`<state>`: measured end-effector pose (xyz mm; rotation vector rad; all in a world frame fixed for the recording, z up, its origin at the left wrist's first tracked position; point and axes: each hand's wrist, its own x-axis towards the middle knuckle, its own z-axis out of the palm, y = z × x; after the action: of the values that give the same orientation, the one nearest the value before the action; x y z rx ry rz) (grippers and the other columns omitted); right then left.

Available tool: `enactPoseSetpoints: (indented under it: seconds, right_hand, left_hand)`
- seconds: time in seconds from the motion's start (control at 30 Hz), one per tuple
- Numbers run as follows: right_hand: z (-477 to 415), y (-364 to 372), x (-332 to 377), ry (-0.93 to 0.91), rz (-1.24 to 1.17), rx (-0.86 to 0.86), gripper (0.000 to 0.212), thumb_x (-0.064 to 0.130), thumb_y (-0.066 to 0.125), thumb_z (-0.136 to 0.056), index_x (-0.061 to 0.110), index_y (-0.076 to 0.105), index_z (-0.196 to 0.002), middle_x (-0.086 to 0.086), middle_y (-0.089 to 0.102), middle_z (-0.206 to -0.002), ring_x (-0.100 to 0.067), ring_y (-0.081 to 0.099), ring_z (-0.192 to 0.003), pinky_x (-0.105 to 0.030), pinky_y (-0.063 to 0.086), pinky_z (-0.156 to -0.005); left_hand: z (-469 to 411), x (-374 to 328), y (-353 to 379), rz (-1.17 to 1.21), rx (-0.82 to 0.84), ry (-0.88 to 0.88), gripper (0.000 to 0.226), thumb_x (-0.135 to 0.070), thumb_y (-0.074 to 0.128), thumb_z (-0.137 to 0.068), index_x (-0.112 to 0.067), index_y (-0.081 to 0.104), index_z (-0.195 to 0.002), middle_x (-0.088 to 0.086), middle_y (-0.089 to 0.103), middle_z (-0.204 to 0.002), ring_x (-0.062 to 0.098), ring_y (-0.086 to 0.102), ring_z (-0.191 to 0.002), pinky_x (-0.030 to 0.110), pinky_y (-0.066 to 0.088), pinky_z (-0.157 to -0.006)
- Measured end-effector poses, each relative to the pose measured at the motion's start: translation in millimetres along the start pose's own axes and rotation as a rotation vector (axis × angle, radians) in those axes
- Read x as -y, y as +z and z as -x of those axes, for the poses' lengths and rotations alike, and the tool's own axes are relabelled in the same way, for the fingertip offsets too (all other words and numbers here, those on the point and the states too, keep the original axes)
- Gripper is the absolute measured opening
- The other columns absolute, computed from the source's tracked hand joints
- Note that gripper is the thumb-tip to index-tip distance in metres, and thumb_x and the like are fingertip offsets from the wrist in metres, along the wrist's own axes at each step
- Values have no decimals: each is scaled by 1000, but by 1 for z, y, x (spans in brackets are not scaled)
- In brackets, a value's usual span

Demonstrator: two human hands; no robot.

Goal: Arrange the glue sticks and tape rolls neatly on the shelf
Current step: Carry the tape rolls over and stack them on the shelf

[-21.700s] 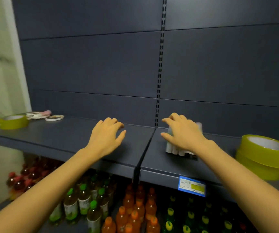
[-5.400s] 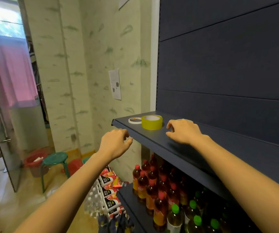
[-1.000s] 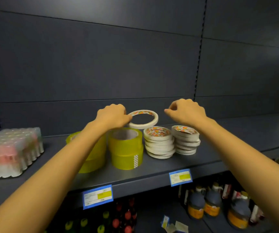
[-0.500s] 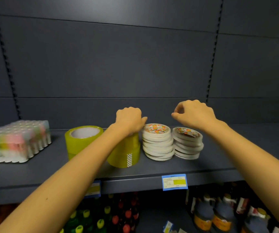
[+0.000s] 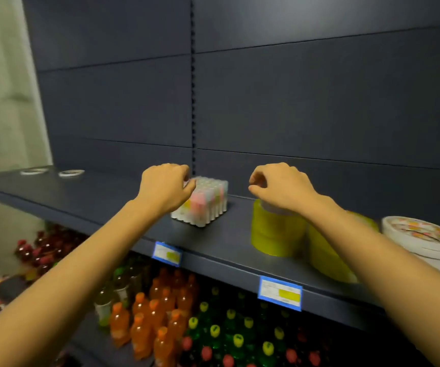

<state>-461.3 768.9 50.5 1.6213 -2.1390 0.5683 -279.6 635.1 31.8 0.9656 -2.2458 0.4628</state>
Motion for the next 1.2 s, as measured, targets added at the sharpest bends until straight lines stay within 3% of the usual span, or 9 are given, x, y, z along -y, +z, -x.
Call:
enactPoseSetpoints:
  seconds: [0.27, 0.43, 0.67, 1.2]
  right_hand:
    - [-59, 69, 149, -199, -122, 98, 25, 34, 51, -90, 26, 60, -112, 3, 63, -115, -23, 59, -103, -29, 41, -74]
    - [-94, 109, 237, -220, -157, 141, 26, 34, 51, -92, 24, 59, -115, 4, 63, -114, -21, 59, -103, -29, 43, -75]
    - [-139, 163, 338, -217, -188, 188, 26, 33, 51, -92, 24, 59, -115, 2, 62, -114, -20, 59, -103, -31, 44, -75]
    - [-300, 295, 464, -170, -93, 265, 26, 34, 51, -93, 23, 59, -115, 0, 61, -117, -22, 58, -105, -33, 46, -80]
  left_hand:
    - [44, 158, -7, -128, 73, -132, 34, -41, 41, -94, -14, 60, -100, 5, 66, -102, 25, 61, -92, 31, 39, -66]
    - [57, 252, -8, -221, 117, -137, 34, -42, 41, -94, -15, 59, -102, 6, 66, -106, 26, 61, -97, 33, 44, -73]
    - [70, 367, 3, -253, 141, -156, 34, -43, 40, -94, -14, 58, -101, 5, 66, -105, 26, 61, -97, 32, 40, -70]
    - [18, 564, 96, -201, 141, -222, 35, -44, 39, -94, -15, 59, -99, 6, 67, -99, 25, 62, -92, 34, 46, -73]
